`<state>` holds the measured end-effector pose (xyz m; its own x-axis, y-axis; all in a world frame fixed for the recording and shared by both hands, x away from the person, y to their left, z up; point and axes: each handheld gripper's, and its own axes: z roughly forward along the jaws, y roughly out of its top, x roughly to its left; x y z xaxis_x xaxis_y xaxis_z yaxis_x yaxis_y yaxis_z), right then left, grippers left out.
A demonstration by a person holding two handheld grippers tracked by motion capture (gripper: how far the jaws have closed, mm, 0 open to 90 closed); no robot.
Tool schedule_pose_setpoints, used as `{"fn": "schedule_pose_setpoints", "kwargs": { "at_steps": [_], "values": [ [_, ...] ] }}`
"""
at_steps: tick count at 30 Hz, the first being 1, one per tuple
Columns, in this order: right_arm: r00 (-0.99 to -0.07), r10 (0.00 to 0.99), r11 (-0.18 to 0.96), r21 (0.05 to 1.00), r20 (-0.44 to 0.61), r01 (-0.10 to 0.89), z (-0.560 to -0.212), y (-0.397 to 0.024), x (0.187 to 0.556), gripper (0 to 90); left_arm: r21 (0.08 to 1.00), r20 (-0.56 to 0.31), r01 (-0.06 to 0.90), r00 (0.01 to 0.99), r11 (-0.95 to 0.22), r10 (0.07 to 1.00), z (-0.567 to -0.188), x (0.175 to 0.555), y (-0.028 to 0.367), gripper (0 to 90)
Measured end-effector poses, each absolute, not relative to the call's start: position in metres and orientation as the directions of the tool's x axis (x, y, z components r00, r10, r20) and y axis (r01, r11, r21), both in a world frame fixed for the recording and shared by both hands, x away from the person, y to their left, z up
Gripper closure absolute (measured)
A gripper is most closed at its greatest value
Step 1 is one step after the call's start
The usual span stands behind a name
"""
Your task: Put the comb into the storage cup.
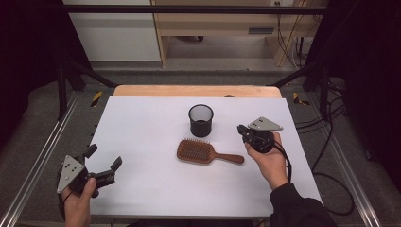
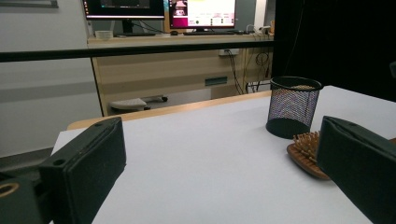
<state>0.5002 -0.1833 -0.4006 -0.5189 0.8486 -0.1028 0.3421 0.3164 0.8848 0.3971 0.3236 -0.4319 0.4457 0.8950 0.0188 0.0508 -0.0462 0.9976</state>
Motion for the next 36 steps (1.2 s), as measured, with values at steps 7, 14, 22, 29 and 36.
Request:
{"fn": "schedule_pose_setpoints", "kwargs": {
  "at_steps": [7, 14, 22, 29, 36],
  "values": [
    [-0.551, 0.832, 0.349, 0.834, -0.065, 0.428, -0.417, -0.176, 0.508, 90.0, 0.998, 0.015, 0.05, 0.438, -0.041, 0.899, -0.432, 0.397, 0.326, 2.1],
    [-0.577, 0.815, 0.391, 0.792, -0.061, 0.468, -0.429, -0.168, 0.512, 90.0, 0.997, 0.018, 0.053, 0.443, -0.047, 0.896, -0.432, 0.398, 0.324, 2.1],
    [-0.599, 0.8, 0.401, 0.775, -0.037, 0.488, -0.435, -0.165, 0.516, 90.0, 0.997, 0.019, 0.062, 0.438, -0.052, 0.899, -0.433, 0.4, 0.325, 2.2],
    [-0.603, 0.797, 0.377, 0.779, 0.001, 0.501, -0.449, -0.164, 0.511, 90.0, 0.996, 0.022, 0.067, 0.441, -0.057, 0.897, -0.434, 0.4, 0.324, 2.2],
    [-0.615, 0.788, 0.398, 0.761, 0.001, 0.511, -0.455, -0.158, 0.507, 90.0, 0.997, 0.019, 0.061, 0.441, -0.051, 0.897, -0.432, 0.399, 0.326, 2.2]
  ]
}}
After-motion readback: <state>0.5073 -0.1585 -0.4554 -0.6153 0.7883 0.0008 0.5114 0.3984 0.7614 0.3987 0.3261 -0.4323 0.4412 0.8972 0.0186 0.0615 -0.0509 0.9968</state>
